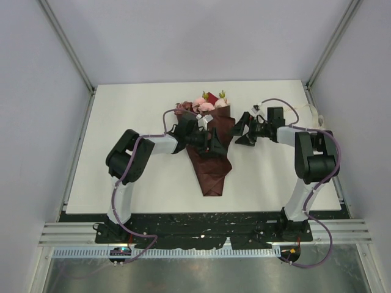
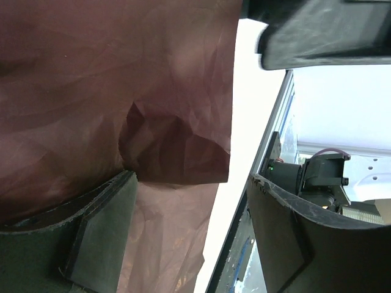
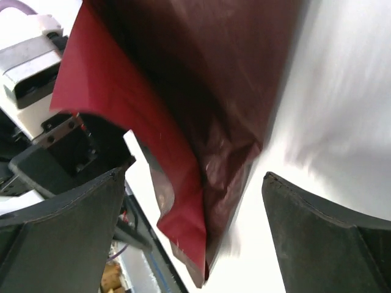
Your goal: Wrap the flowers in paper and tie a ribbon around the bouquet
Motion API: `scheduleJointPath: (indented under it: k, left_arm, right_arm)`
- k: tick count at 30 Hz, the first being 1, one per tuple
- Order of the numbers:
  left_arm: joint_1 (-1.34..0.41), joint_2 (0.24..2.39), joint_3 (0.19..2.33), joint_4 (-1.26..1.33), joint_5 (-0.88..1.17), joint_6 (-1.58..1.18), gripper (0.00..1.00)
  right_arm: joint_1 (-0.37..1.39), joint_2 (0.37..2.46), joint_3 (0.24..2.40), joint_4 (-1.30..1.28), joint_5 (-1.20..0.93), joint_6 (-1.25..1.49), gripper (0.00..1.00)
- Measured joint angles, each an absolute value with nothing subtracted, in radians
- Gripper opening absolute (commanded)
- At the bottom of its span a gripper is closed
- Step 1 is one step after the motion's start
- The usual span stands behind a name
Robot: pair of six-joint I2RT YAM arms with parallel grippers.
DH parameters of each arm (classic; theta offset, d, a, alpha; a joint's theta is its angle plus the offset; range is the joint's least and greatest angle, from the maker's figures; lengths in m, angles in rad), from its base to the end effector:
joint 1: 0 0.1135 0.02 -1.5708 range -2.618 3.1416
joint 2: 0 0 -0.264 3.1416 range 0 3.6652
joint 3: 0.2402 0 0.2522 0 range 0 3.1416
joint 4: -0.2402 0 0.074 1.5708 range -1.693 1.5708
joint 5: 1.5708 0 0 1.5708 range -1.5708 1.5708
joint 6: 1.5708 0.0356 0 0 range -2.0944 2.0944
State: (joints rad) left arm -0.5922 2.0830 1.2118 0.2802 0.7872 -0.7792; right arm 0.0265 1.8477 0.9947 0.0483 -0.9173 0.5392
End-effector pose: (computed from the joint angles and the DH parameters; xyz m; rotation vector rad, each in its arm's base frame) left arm 0.3471 -0.2639 0.1396 0.3024 2.4173 -1.5676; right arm 0.3639 0.0379 0.1535 0.1415 2.3570 1.3585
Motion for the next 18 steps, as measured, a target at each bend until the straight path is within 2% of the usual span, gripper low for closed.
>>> scheduleJointPath:
  k: [8,10,11,14,18]
  left_arm:
    - [-0.591,2.083,1.212,0.280,0.789,-0.775,0.74]
    - [-0.590,2.084,1.212,0.281,0.791,-0.774,0.73]
    - [-0.590,2.085,1.212,0.281,0.792,-0.774,0.74]
    - [-0.587,2.088,1.212,0.285,0.798,-0.773,0.75]
    - [-0.580,2.088,1.212,0.292,0.804,-0.774,0.76]
  right_arm:
    - [0.079,2.015,1.116,0.073,-0.890,0.532,0.79]
    - [0.087,2.029,1.132,0.078,-0.876,0.531,0.71]
    - [0.090,2.038,1.140,0.080,-0.873,0.530,0.62]
    - [0.096,2.078,1.173,0.081,-0.870,0.529,0.54]
    - [0.098,2.117,1.195,0.094,-0.883,0.533,0.29]
